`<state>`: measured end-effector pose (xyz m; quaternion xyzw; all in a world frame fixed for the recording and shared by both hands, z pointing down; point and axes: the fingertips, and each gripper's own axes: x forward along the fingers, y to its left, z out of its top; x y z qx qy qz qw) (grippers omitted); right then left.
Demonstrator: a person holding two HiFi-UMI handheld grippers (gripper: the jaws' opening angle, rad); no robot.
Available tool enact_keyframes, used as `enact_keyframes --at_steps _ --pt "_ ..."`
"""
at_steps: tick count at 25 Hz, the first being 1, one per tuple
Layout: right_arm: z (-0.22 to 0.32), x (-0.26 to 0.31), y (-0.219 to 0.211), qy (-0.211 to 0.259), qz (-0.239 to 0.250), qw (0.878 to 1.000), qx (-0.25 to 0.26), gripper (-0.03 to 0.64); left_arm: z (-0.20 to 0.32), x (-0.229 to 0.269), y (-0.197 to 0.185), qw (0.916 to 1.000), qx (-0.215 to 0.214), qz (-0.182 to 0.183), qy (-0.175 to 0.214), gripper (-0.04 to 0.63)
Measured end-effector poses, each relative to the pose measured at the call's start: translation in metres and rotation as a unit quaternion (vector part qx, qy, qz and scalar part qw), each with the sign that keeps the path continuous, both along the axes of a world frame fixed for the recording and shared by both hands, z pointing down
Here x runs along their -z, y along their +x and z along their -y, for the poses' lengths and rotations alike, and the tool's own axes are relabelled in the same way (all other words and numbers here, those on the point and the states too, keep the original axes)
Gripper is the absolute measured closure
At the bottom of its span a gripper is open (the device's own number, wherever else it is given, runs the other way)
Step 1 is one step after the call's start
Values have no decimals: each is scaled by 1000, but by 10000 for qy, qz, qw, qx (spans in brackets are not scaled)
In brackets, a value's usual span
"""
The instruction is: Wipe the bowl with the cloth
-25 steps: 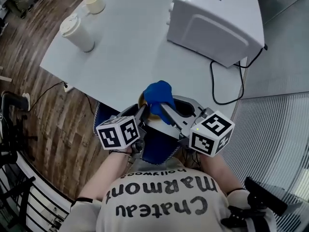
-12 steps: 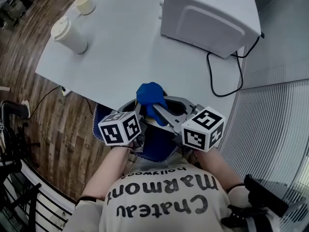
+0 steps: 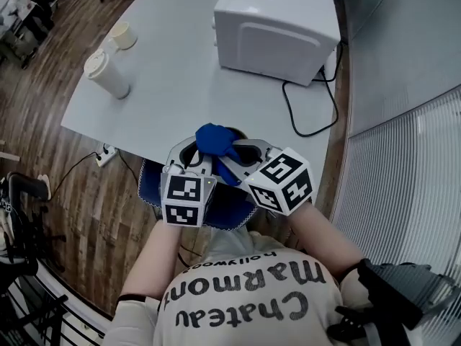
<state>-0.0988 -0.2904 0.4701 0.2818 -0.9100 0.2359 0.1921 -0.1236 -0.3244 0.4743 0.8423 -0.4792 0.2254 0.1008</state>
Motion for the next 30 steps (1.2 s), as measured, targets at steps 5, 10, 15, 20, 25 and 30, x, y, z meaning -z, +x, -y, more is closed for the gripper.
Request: enact_keyframes --at_steps 5,10,15,20,25,30 --pt "-14 28 19 193 24 9994 -298 566 -26 41 22 9922 5 984 763 586" --pt "-31 60 38 550 531 9934 -853 566 -55 73 32 9890 538 925 1021 578" --pt "-44 75 69 344 1319 9782 -1567 566 -84 92 37 9834 939 950 1229 567" --pt "-56 67 88 -302 1795 9598 -2136 566 -99 108 43 9756 1190 1052 1515 552" --pt "-68 61 112 -647 1914 9473 -2485 568 -106 119 50 9732 1405 912 1577 545" --pt "-89 76 98 -395 1692 9676 -1833 568 -117 104 66 9853 1262 474 1049 555"
